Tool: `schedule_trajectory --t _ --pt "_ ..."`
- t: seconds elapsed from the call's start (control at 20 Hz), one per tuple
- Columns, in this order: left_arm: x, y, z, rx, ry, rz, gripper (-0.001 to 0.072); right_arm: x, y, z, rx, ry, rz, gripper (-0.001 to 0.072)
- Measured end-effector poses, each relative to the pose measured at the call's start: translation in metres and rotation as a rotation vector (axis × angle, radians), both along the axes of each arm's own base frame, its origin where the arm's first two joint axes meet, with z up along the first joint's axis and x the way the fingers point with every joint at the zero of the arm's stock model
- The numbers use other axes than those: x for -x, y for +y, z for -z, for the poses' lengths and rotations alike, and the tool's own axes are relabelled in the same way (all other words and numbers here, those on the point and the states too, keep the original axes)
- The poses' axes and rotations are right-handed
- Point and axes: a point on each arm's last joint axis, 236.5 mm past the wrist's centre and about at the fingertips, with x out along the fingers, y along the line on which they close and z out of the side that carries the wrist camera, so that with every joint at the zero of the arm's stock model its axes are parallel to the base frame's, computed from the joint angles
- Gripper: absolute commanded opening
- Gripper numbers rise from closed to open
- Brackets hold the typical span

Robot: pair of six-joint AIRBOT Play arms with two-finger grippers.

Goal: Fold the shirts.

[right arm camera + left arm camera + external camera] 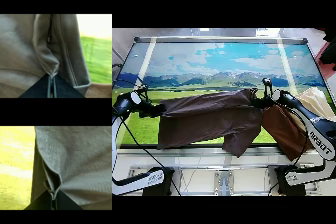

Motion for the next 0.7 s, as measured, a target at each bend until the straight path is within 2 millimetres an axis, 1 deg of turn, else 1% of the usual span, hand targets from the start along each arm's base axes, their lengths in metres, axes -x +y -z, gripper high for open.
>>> schedule_trajectory --t 0.05,0.1,0.15,0.2,0.25,0.3,0.35,0.45,0.5,0.55,0.65,0.7 --pt "0.002 0.001 0.000 -0.003 0.009 -0.004 0.0039 0.000 0.000 0.000 -0.001 -0.002 0.001 0.0033" --pt "0.003 0.001 0.001 -0.002 0.015 -0.007 0.0228 -0.001 0.000 0.000 -0.003 -0.002 0.002 0.0101" --pt "0.004 0.000 0.001 0.000 0.019 -0.007 0.0521 -0.002 0.001 -0.002 -0.008 -0.003 0.005 0.0238" --pt "0.005 -0.001 0.001 0.005 0.022 -0.008 0.0686 -0.004 0.003 -0.006 -0.017 -0.010 0.009 0.0328" --pt "0.003 -0.002 -0.001 0.011 0.018 -0.011 0.0703 -0.007 0.005 -0.014 -0.026 -0.022 0.008 0.0337" --pt "0.001 -0.002 -0.004 0.014 0.009 -0.012 0.0703 -0.011 0.007 -0.024 -0.033 -0.036 0.005 0.0337" --pt "-0.003 -0.002 -0.009 0.015 -0.001 -0.010 0.0703 -0.015 0.008 -0.040 -0.038 -0.057 -0.004 0.0337" --pt "-0.016 -0.001 -0.029 0.012 -0.046 -0.009 0.0703 -0.021 0.008 -0.078 -0.026 -0.112 -0.033 0.0337" --pt "-0.023 -0.001 -0.046 0.013 -0.079 -0.009 0.0703 -0.020 0.006 -0.100 -0.011 -0.142 -0.051 0.0346" --pt "-0.030 -0.001 -0.067 0.008 -0.131 -0.006 0.0703 -0.016 0.004 -0.121 0.003 -0.167 -0.068 0.0356" --pt "-0.036 -0.001 -0.112 -0.016 -0.244 0.000 0.0703 0.002 0.000 -0.158 0.019 -0.198 -0.093 0.0355" --pt "-0.034 0.001 -0.132 -0.035 -0.297 0.004 0.0703 0.013 -0.001 -0.167 0.018 -0.200 -0.099 0.0357"
